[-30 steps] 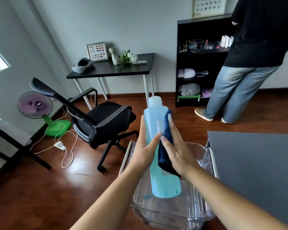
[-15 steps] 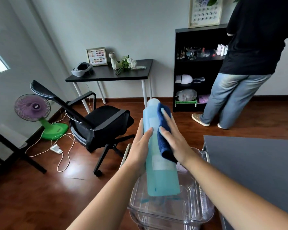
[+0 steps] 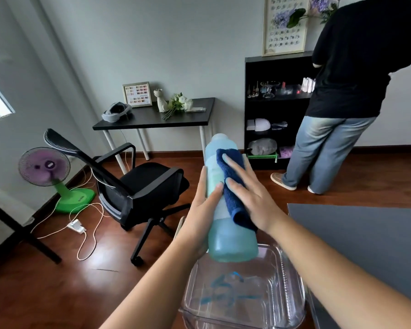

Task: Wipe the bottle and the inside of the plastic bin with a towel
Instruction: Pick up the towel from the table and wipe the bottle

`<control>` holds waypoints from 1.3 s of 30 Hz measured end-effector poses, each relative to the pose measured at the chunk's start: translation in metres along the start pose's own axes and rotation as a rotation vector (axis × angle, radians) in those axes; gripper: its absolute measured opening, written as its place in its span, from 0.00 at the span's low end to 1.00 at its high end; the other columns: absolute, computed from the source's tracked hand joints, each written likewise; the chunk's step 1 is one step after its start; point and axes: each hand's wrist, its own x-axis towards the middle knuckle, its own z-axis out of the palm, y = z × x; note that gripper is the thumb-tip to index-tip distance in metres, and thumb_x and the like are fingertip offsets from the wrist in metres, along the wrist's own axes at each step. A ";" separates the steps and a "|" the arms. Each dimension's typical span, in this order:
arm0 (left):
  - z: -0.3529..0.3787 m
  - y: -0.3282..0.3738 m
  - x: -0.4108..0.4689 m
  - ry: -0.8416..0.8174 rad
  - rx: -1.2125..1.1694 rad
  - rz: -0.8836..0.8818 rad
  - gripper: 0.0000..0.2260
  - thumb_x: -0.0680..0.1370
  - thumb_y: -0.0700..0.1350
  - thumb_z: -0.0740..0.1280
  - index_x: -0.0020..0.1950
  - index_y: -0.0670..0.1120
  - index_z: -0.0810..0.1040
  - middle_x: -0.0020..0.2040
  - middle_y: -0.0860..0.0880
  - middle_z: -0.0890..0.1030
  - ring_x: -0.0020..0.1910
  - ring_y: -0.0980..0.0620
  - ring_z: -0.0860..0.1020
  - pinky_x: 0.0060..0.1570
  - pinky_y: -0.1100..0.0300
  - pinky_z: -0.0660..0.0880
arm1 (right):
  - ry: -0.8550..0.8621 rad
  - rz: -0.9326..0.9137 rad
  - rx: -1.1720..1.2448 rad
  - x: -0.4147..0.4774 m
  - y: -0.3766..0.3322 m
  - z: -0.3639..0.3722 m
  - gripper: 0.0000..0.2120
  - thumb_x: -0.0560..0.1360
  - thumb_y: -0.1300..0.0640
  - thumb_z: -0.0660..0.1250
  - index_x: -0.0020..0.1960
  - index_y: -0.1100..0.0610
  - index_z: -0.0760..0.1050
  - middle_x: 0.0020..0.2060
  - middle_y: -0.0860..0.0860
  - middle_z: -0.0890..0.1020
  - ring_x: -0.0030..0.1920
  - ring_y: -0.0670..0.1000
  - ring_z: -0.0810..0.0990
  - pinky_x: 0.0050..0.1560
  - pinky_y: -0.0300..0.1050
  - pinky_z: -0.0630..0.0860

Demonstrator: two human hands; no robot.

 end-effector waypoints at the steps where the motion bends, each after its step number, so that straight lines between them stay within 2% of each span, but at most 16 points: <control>1: 0.001 0.000 -0.002 -0.015 -0.044 0.003 0.29 0.76 0.51 0.65 0.73 0.66 0.57 0.65 0.53 0.77 0.60 0.47 0.79 0.58 0.45 0.75 | -0.006 -0.005 -0.021 0.009 -0.005 -0.005 0.22 0.81 0.60 0.58 0.73 0.47 0.62 0.77 0.47 0.53 0.72 0.33 0.53 0.62 0.17 0.52; 4: 0.005 0.001 -0.003 -0.023 -0.106 0.019 0.30 0.75 0.48 0.66 0.72 0.67 0.58 0.63 0.53 0.79 0.58 0.44 0.79 0.51 0.47 0.78 | 0.023 0.004 0.056 0.023 -0.015 -0.009 0.23 0.81 0.62 0.56 0.74 0.51 0.59 0.77 0.49 0.57 0.72 0.37 0.56 0.66 0.21 0.55; 7: 0.002 0.006 0.000 0.007 -0.118 0.039 0.26 0.79 0.45 0.63 0.71 0.67 0.59 0.64 0.52 0.78 0.59 0.45 0.79 0.54 0.47 0.78 | 0.014 0.007 0.141 -0.006 -0.008 0.003 0.24 0.81 0.60 0.57 0.75 0.49 0.58 0.77 0.47 0.57 0.76 0.41 0.55 0.76 0.40 0.54; 10: -0.003 0.014 0.004 0.035 -0.076 0.057 0.25 0.80 0.46 0.62 0.72 0.65 0.59 0.63 0.52 0.79 0.59 0.47 0.79 0.52 0.52 0.78 | -0.006 -0.073 0.100 -0.059 0.005 0.023 0.24 0.79 0.51 0.58 0.73 0.38 0.60 0.77 0.40 0.53 0.74 0.34 0.53 0.70 0.26 0.55; 11: -0.004 0.015 0.004 0.028 -0.067 0.052 0.25 0.79 0.47 0.62 0.72 0.65 0.58 0.62 0.53 0.79 0.59 0.47 0.79 0.51 0.53 0.78 | -0.007 -0.077 0.100 -0.068 0.007 0.026 0.23 0.78 0.49 0.58 0.72 0.37 0.62 0.77 0.39 0.52 0.74 0.33 0.52 0.69 0.25 0.55; 14: -0.001 0.014 0.000 -0.056 -0.083 0.048 0.24 0.76 0.48 0.64 0.70 0.64 0.64 0.64 0.53 0.78 0.61 0.48 0.78 0.53 0.54 0.78 | 0.036 -0.045 0.140 -0.053 -0.001 0.017 0.24 0.77 0.52 0.58 0.72 0.42 0.64 0.78 0.43 0.53 0.76 0.37 0.53 0.75 0.37 0.54; 17: 0.006 0.012 -0.005 -0.127 -0.134 0.029 0.27 0.77 0.48 0.65 0.73 0.62 0.60 0.69 0.50 0.74 0.62 0.44 0.76 0.54 0.49 0.77 | 0.093 -0.096 0.075 -0.007 -0.023 -0.007 0.24 0.78 0.56 0.56 0.73 0.50 0.60 0.77 0.48 0.56 0.77 0.41 0.53 0.77 0.40 0.50; 20: 0.014 0.015 -0.003 -0.171 -0.134 0.044 0.24 0.78 0.50 0.62 0.74 0.61 0.61 0.71 0.44 0.71 0.62 0.40 0.74 0.56 0.43 0.74 | 0.086 -0.030 0.323 0.009 -0.032 -0.015 0.24 0.80 0.60 0.56 0.75 0.49 0.59 0.75 0.48 0.62 0.75 0.46 0.61 0.77 0.52 0.54; 22: 0.017 0.017 0.000 -0.139 -0.163 0.053 0.23 0.78 0.50 0.62 0.73 0.58 0.63 0.70 0.43 0.72 0.63 0.39 0.74 0.59 0.42 0.72 | 0.057 0.025 0.536 -0.006 -0.028 -0.009 0.25 0.79 0.57 0.59 0.74 0.44 0.61 0.73 0.46 0.67 0.72 0.48 0.68 0.75 0.55 0.59; 24: 0.014 0.019 0.004 -0.119 -0.132 0.071 0.21 0.80 0.50 0.60 0.73 0.56 0.65 0.68 0.45 0.74 0.64 0.42 0.74 0.62 0.43 0.72 | 0.036 0.008 0.592 -0.029 -0.022 0.001 0.26 0.77 0.52 0.63 0.73 0.40 0.63 0.73 0.43 0.67 0.72 0.47 0.67 0.74 0.52 0.61; 28: 0.003 0.031 0.011 -0.149 0.056 0.037 0.21 0.81 0.48 0.57 0.73 0.63 0.62 0.69 0.53 0.73 0.65 0.49 0.75 0.65 0.45 0.69 | 0.114 -0.106 0.157 -0.040 -0.011 0.008 0.28 0.76 0.47 0.61 0.73 0.34 0.57 0.77 0.35 0.47 0.74 0.32 0.47 0.74 0.33 0.51; 30: 0.004 0.033 0.009 -0.177 0.072 0.030 0.23 0.79 0.50 0.60 0.72 0.66 0.60 0.70 0.55 0.72 0.65 0.50 0.75 0.65 0.47 0.70 | 0.095 -0.151 -0.061 -0.034 -0.015 0.008 0.28 0.77 0.46 0.59 0.73 0.33 0.54 0.76 0.36 0.41 0.74 0.30 0.44 0.68 0.23 0.50; 32: 0.006 0.031 0.005 -0.180 0.037 0.068 0.25 0.79 0.51 0.63 0.73 0.65 0.59 0.70 0.54 0.72 0.65 0.50 0.74 0.64 0.47 0.71 | 0.095 -0.187 -0.263 -0.019 -0.021 0.000 0.27 0.77 0.43 0.57 0.73 0.30 0.52 0.76 0.36 0.40 0.75 0.34 0.46 0.71 0.28 0.50; 34: 0.010 0.024 0.001 -0.180 -0.041 0.085 0.24 0.80 0.49 0.62 0.74 0.63 0.59 0.70 0.52 0.72 0.66 0.46 0.74 0.64 0.43 0.70 | 0.110 -0.159 -0.426 0.002 -0.029 -0.013 0.26 0.76 0.42 0.55 0.72 0.30 0.51 0.78 0.41 0.43 0.77 0.44 0.52 0.75 0.43 0.53; 36: 0.015 0.019 -0.003 -0.188 -0.100 0.082 0.21 0.80 0.49 0.59 0.73 0.62 0.62 0.70 0.47 0.72 0.66 0.40 0.73 0.62 0.40 0.71 | 0.110 -0.087 -0.368 0.023 -0.036 -0.023 0.26 0.78 0.46 0.57 0.74 0.37 0.54 0.79 0.47 0.48 0.77 0.49 0.51 0.75 0.47 0.51; 39: 0.022 0.016 -0.004 -0.173 -0.153 0.083 0.18 0.81 0.51 0.57 0.71 0.59 0.66 0.68 0.42 0.73 0.65 0.36 0.72 0.59 0.40 0.73 | 0.073 -0.002 -0.021 0.024 -0.039 -0.020 0.27 0.80 0.57 0.59 0.76 0.46 0.56 0.78 0.46 0.50 0.75 0.37 0.46 0.67 0.27 0.50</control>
